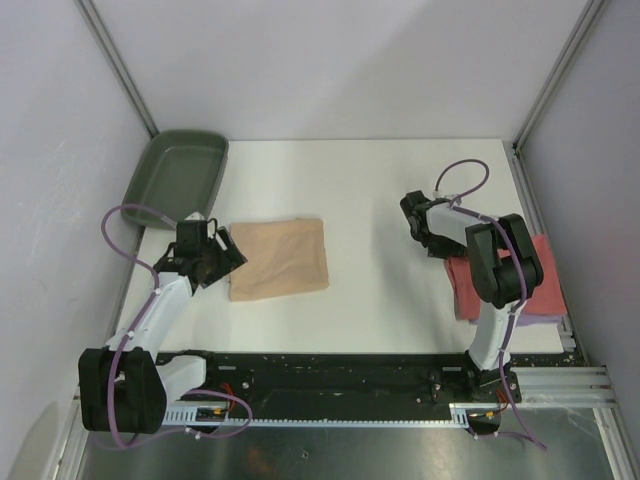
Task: Fold and stack the t-shirts
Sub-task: Put the neatly folded tshirt into the corner of the board with both arms
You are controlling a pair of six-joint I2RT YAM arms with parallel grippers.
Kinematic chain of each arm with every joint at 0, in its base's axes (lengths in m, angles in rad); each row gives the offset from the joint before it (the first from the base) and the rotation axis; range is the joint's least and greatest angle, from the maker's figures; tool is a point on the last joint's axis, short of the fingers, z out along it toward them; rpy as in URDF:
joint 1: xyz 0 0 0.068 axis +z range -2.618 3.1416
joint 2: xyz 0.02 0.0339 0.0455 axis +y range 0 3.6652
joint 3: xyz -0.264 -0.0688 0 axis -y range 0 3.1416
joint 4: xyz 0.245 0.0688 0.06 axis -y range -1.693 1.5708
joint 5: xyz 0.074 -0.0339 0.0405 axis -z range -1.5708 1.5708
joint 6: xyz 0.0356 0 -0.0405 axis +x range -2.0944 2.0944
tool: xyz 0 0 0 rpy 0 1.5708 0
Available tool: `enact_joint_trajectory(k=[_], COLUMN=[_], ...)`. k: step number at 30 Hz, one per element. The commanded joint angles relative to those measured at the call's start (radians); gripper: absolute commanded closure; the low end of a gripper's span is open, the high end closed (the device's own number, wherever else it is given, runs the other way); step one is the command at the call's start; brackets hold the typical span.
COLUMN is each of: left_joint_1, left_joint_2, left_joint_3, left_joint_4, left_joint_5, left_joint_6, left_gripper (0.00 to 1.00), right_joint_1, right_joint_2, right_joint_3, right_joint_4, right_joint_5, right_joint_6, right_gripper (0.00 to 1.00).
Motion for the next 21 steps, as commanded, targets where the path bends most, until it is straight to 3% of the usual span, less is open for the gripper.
enact_joint_trajectory(k=[1,11,21], left_joint_1=[0.007,0.007,0.007], left_joint_2=[-0.022,-0.032,-0.031], left_joint_3=[0.028,0.021,0.018], left_joint_4=[0.019,0.024,0.025], left_joint_5=[0.019,0.022,0.027], left_joint_6=[0.026,0.026,0.021], left_gripper=[0.19,0.20,0.20], right_joint_1=[-0.023,-0.021,0.023], right_joint_2=[0.041,0.011,-0.072], right_joint_3=[0.012,0.010,0.082], right_joint_4=[-0.039,-0.021,0.006], right_joint_5=[0.050,-0.014,-0.203], right_joint_6=[0.044,0.054,0.091], right_gripper=[0.44,0.96,1.00])
